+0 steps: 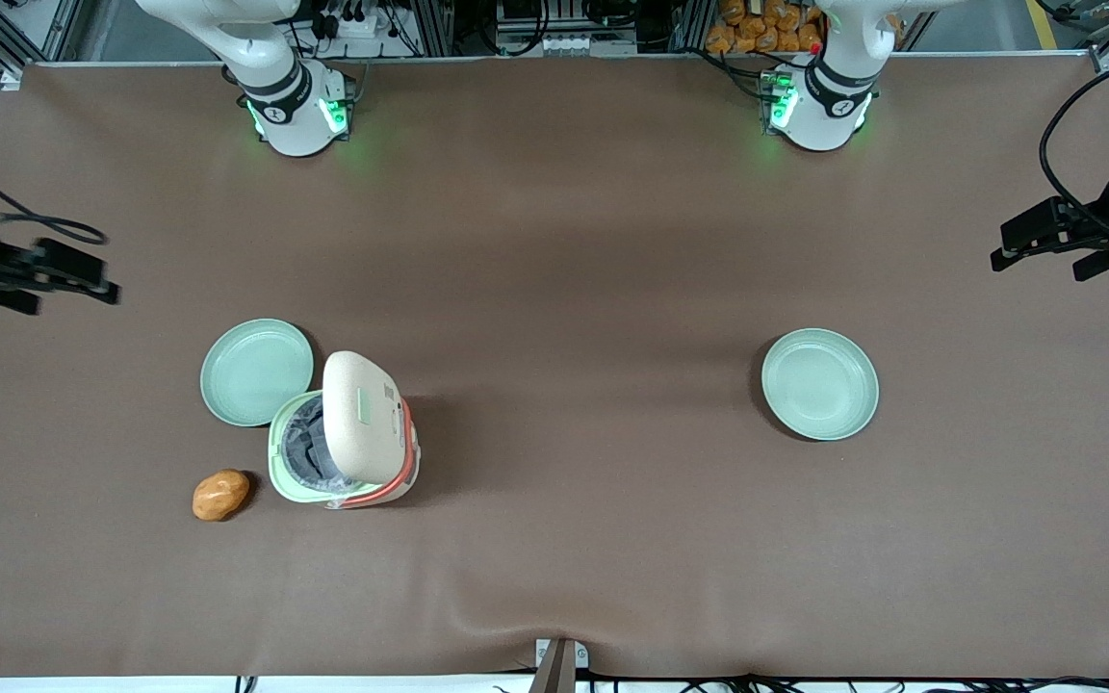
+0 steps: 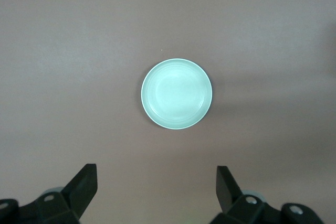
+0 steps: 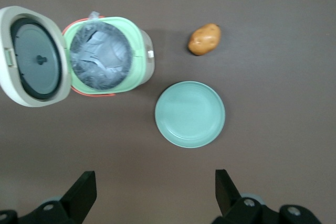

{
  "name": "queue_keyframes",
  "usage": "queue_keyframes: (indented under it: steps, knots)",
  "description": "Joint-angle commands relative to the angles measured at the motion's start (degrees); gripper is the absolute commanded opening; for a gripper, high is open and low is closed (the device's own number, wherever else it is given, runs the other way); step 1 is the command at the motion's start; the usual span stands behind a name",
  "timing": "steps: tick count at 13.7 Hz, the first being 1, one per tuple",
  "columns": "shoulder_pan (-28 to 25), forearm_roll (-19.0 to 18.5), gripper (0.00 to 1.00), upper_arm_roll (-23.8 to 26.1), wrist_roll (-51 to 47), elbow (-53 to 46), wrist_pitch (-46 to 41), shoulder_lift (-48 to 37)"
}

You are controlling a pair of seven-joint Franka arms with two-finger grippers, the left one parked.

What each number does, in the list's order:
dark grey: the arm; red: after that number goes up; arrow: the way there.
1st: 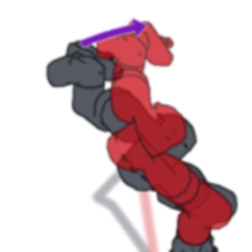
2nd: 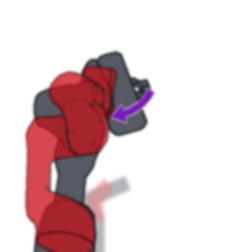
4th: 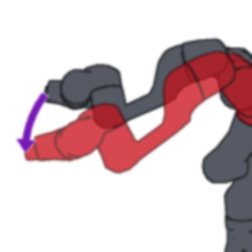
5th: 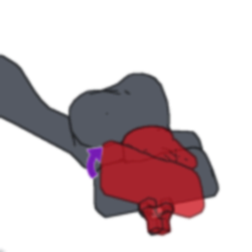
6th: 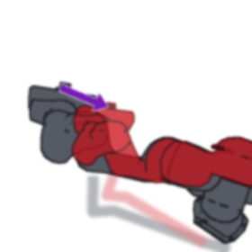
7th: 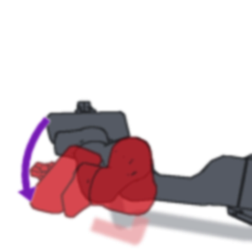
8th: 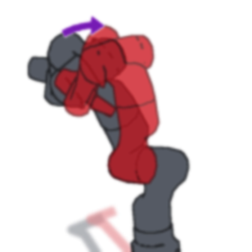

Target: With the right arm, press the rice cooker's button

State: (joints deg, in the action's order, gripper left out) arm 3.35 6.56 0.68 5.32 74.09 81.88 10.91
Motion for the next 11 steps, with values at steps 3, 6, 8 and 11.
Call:
queue_keyframes:
  steps: [3,6,8,11]
  knots:
    - [2.62,-3.47,1.0,0.64,1.1,2.73,-0.93,-3.87]
    - [1.57,-6.21,1.0,0.73,0.4,2.55,-4.44,-4.94]
    - [1.39,-6.12,1.0,0.9,-0.13,2.55,-4.72,-4.94]
    - [0.69,-6.03,1.0,0.99,-3.81,2.29,-6.99,-5.11]
